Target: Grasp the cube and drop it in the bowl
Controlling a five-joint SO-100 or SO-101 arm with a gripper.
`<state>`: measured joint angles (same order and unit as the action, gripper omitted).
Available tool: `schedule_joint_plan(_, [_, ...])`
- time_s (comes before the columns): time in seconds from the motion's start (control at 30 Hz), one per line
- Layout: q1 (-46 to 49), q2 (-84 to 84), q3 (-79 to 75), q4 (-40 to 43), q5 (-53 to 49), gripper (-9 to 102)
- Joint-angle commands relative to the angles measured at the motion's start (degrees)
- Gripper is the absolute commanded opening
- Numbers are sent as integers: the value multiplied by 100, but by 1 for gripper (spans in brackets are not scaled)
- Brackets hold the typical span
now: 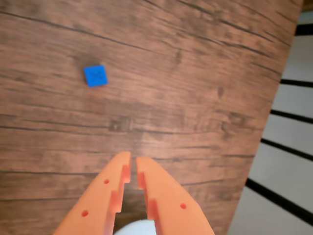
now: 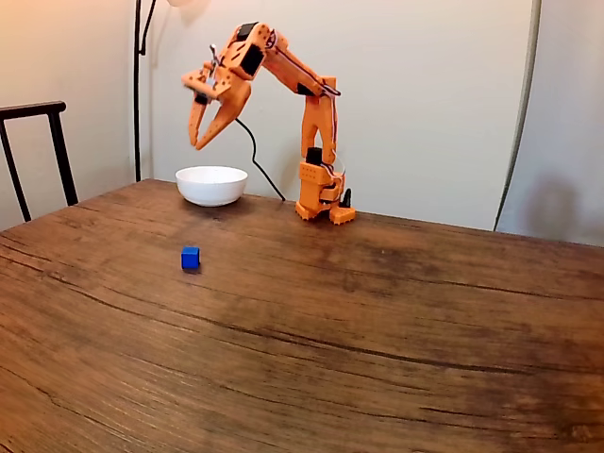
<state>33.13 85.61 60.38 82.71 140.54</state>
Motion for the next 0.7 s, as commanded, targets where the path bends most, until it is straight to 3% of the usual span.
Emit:
schedule_joint_plan(0.0, [-88, -158, -369, -26, 220, 0])
schedule_joint_plan(0.37, [-246, -1169, -861, -26, 712, 1])
schedule_joint_plan(0.57, [-431, -1617, -853, -62, 642, 22])
schedule_joint_plan(0.67, [-519, -1775, -853, -62, 624, 27])
